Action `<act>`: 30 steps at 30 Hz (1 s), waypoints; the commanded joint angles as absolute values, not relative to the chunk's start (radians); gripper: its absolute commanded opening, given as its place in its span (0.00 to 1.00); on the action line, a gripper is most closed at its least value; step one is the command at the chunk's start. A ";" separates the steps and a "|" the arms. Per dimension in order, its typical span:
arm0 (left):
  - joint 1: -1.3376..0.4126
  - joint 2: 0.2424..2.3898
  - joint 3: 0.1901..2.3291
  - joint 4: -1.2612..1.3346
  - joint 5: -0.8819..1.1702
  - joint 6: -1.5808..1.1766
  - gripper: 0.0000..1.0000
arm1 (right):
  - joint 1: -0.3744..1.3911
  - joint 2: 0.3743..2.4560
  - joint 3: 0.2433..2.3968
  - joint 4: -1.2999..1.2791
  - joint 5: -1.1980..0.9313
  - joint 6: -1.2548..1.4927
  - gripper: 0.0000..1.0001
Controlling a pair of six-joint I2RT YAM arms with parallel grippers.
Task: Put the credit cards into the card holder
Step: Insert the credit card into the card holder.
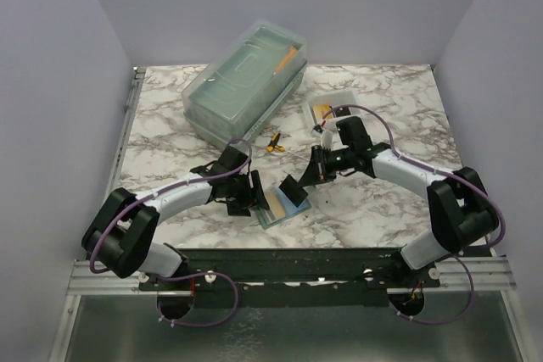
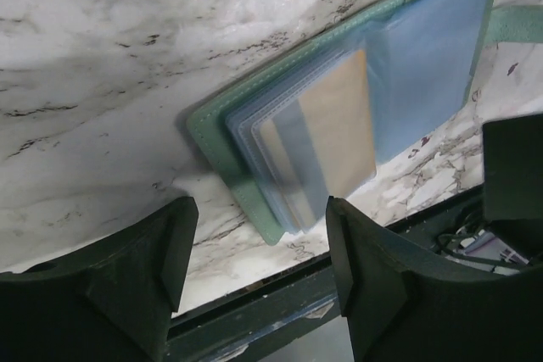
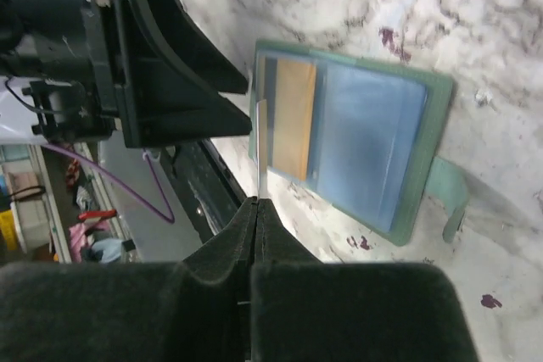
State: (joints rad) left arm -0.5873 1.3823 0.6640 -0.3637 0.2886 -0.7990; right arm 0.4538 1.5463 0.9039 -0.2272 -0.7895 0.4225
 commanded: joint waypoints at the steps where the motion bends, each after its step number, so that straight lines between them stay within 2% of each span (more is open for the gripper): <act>1: -0.620 1.435 0.663 -0.367 0.229 -0.877 0.70 | 0.452 1.526 0.827 -0.060 -0.894 0.461 0.00; 8: -0.623 1.451 0.664 -0.369 0.146 -0.900 0.70 | 0.452 1.570 0.784 -0.034 -0.905 0.436 0.00; 14: -0.624 1.479 0.655 -0.379 0.077 -0.900 0.60 | 0.452 1.623 0.785 -0.035 -0.908 0.412 0.00; 30: -0.633 1.473 0.638 -0.367 -0.053 -0.880 0.51 | 0.462 1.736 0.813 -0.035 -0.932 0.375 0.00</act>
State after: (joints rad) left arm -0.6357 1.4269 0.6842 -0.3210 0.1062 -0.9230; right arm 0.4568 1.7241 0.7971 -0.0517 -0.9035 0.3927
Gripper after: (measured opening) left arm 0.534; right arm 0.005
